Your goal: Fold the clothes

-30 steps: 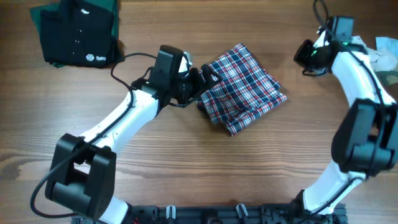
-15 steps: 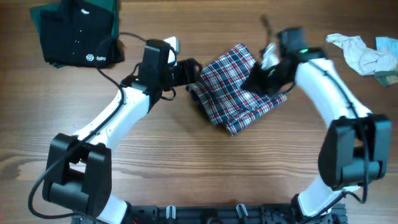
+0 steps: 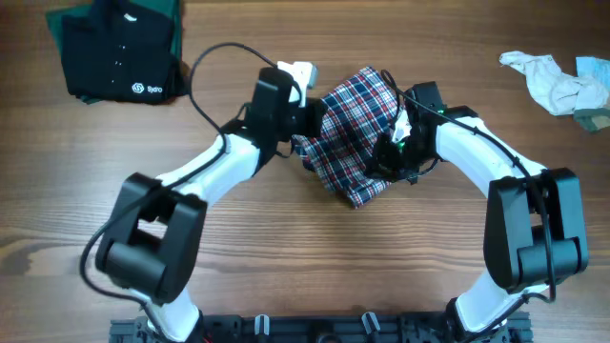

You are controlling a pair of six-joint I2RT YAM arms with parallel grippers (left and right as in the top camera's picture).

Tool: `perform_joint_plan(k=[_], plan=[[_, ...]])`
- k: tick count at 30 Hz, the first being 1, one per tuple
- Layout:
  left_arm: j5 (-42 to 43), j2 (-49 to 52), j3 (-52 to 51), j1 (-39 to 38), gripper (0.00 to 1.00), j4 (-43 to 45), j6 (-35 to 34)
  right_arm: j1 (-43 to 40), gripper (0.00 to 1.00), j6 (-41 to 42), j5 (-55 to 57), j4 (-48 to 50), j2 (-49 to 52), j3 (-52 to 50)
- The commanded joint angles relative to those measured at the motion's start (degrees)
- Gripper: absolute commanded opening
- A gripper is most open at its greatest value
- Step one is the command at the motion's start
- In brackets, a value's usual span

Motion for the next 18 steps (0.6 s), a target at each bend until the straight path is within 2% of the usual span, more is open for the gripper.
perform_joint_plan(k=[1, 8, 12, 15, 16, 18], plan=[[2.3, 2.2, 0.1, -0.4, 0.04, -0.4, 1.3, -0.2, 0.04, 1.5, 4.9, -0.6, 0.0, -0.5], [2.4, 4.7, 0.1, 1.8, 0.04, -1.7, 1.6, -0.2, 0.04, 1.5, 4.9, -1.2, 0.0, -0.5], [7.9, 6.4, 0.2, 4.4, 0.04, -0.7, -0.1, -0.2, 0.04, 2.0, 4.9, -1.6, 0.0, -0.5], [7.6, 6.5, 0.5, 6.0, 0.04, -6.1, 0.7, -0.2, 0.04, 1.9, 4.9, -1.6, 0.0, -0.5], [6.7, 6.6, 0.5, 6.3, 0.04, -8.6, 3.0, -0.2, 0.04, 1.9, 5.1, -1.4, 0.0, -0.5], [2.2, 7.0, 0.5, 6.3, 0.04, -13.1, 4.9, -0.2, 0.04, 1.9, 5.6, -1.3, 0.0, -0.5]])
